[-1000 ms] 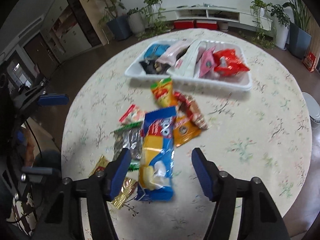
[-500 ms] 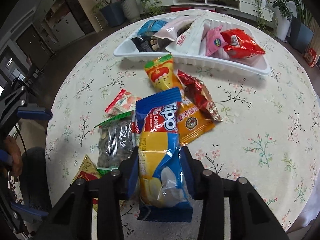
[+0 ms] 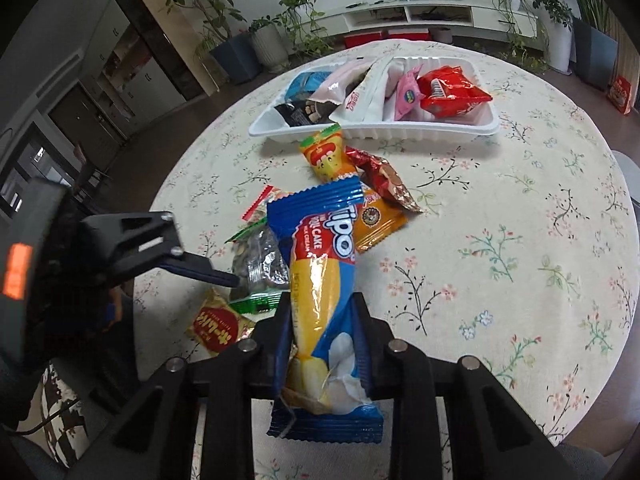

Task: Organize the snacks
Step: 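Grasp the gold-and-red pie packet with the left tool while the right tool grasps the blue cake packet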

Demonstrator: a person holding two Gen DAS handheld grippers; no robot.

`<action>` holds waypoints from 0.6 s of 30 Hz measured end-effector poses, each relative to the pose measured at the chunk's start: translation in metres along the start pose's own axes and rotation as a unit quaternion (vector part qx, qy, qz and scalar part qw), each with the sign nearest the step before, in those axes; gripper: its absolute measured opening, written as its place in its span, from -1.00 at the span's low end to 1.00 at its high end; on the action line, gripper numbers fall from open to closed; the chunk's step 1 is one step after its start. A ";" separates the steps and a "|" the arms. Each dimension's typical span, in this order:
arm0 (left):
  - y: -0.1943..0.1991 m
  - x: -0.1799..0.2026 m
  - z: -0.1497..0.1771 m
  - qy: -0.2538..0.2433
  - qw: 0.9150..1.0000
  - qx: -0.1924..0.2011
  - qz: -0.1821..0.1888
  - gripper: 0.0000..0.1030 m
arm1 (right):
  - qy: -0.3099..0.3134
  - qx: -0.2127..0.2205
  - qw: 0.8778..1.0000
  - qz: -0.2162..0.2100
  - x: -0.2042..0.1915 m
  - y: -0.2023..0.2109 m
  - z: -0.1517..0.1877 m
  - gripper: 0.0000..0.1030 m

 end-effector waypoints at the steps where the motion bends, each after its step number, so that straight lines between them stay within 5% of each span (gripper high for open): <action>1: -0.001 -0.002 0.000 0.003 1.000 -0.003 0.003 0.19 | -0.002 0.001 1.000 -0.001 0.001 0.001 0.000 -0.42; 6: -0.007 0.002 0.004 0.000 0.999 -0.035 0.006 -0.09 | -0.018 0.004 1.000 -0.005 0.006 0.001 0.003 -0.42; 13: -0.012 -0.004 0.006 0.032 0.998 -0.055 0.009 -0.08 | -0.021 0.003 1.000 -0.008 0.006 0.000 0.006 -0.42; 18: -0.019 -0.015 -0.001 0.053 0.996 -0.062 -0.033 0.11 | -0.017 0.003 1.000 -0.005 0.004 0.000 0.007 -0.42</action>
Point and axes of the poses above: each gripper's, at about its wrist camera, not at the fingertips, and y roughly against the way its jaws point, x to its right, z to its underside, the point moved 4 cm from there along -y, roughly the way its jaws point, and after that the axes turned 11 degrees about y, right-handed, at the moved point
